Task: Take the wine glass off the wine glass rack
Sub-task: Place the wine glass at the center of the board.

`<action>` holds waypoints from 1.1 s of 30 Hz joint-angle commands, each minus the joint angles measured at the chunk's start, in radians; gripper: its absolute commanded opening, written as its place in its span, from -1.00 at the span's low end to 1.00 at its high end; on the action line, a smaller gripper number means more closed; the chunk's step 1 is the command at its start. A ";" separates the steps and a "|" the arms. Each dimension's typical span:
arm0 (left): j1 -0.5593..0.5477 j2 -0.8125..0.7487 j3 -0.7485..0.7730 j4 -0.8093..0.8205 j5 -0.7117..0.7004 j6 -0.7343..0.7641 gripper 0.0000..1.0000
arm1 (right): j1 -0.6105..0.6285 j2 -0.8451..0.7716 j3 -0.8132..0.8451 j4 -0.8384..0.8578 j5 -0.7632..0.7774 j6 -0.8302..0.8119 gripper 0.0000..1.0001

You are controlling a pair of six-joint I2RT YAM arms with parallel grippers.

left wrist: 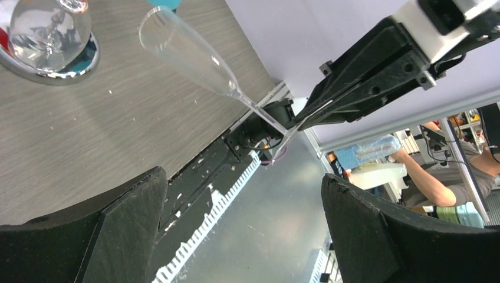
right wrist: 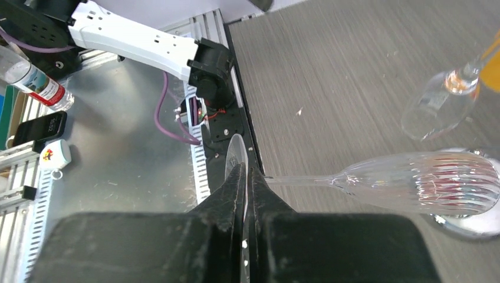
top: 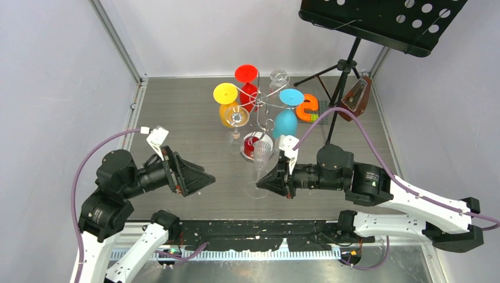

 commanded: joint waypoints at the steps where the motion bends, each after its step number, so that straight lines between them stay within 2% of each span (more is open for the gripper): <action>1: 0.006 0.014 -0.033 0.030 0.087 -0.011 0.99 | 0.044 -0.017 -0.002 0.142 0.046 -0.111 -0.89; 7: 0.006 0.017 -0.081 0.070 0.133 -0.027 0.99 | 0.138 -0.002 -0.028 0.201 0.111 -0.251 -0.89; 12: 0.006 0.026 -0.093 0.087 0.156 -0.035 0.99 | 0.224 -0.002 -0.087 0.332 0.162 -0.399 -0.89; 19: 0.006 0.006 -0.133 0.137 0.174 -0.082 0.99 | 0.302 0.067 -0.076 0.397 0.262 -0.536 -0.89; 33: 0.005 -0.049 -0.216 0.195 0.192 -0.144 0.99 | 0.384 0.192 -0.030 0.509 0.316 -0.625 -0.89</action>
